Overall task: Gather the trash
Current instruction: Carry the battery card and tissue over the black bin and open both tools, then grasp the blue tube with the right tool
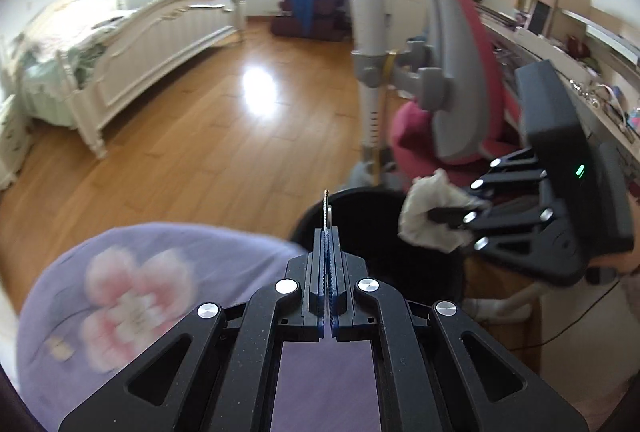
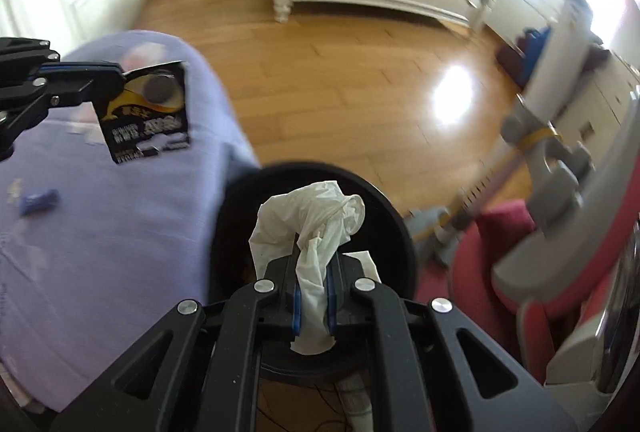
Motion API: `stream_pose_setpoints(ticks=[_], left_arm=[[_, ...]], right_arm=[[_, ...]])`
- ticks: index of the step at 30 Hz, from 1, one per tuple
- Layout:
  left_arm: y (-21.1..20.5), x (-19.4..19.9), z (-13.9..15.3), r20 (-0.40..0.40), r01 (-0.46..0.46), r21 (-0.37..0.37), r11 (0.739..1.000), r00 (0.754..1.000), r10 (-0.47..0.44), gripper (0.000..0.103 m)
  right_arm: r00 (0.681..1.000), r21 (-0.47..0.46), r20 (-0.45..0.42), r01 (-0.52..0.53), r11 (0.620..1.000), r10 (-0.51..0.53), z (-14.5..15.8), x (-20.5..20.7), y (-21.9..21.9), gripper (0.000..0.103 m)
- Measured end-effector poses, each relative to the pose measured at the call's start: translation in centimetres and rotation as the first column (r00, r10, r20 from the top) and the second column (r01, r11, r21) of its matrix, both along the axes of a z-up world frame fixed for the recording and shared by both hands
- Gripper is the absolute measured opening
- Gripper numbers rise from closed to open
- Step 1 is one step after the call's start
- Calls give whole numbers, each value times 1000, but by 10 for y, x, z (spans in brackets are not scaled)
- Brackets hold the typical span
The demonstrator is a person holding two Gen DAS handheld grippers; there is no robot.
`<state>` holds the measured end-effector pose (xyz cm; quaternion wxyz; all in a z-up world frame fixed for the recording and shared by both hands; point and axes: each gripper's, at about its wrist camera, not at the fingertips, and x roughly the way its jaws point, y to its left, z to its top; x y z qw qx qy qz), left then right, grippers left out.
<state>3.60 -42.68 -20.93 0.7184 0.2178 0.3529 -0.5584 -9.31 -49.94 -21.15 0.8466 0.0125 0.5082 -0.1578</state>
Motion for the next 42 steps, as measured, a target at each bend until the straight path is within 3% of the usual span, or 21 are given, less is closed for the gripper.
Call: stream_pose_setpoints(ticks=[5,7,9,14,17,19,20,22,23,24,26,29,32,35,38,40,42], left_arm=[[-65,-21,-29,-44,57,19,998,997,-56,3],[-76,-23,-37,-63,67,32,997,996,-65,14],[-80,-24,-43,-76,68,33,997,995,-65,41],[-62,-15,-38,-64,22,26,999,998,-20,43],[-23,-4,-20,52,-47,25,999,998,46,43],[14,9,-6,152,-154,21,988,977,149,44],[37,17,1,197,-227,15,974,956,220,44],[89,33,12,281,-365,2,931,894,350,47],[109,39,14,300,-419,-6,908,865,401,61],[133,43,15,317,-475,-14,880,833,454,75],[175,47,12,346,-560,-15,828,774,530,78],[213,44,0,357,-602,26,798,751,555,78],[233,36,-11,339,-607,52,793,758,558,78],[252,32,-17,318,-616,45,786,755,573,78],[263,33,-19,298,-622,23,783,752,588,78],[263,32,-16,296,-628,3,778,744,600,78],[260,32,-11,283,-639,-22,769,733,618,78]], right_arm=[[996,15,-43,84,996,-83,-22,-9,-30,17],[993,21,-63,105,994,-104,-27,-13,-38,40],[992,8,-51,115,993,-114,-27,-17,-39,68],[994,7,-14,108,994,-107,-17,-21,-38,71],[999,25,27,25,999,-25,-3,-15,-21,71],[995,22,52,-89,996,88,7,-6,4,71],[984,24,60,-167,986,165,12,2,22,71],[943,30,66,-330,944,327,16,19,65,71],[910,36,63,-413,910,411,17,28,87,71],[873,42,63,-486,873,483,16,36,108,71],[776,36,29,-631,775,630,9,57,162,71],[660,15,-23,-750,661,751,-5,75,216,72],[553,50,-89,-828,558,829,-20,92,255,71],[503,60,-148,-855,516,851,-29,101,270,71],[504,106,-174,-844,525,846,-37,110,268,67],[524,167,-157,-821,545,837,-37,115,260,51],[548,174,-148,-805,567,824,-33,117,253,15]])
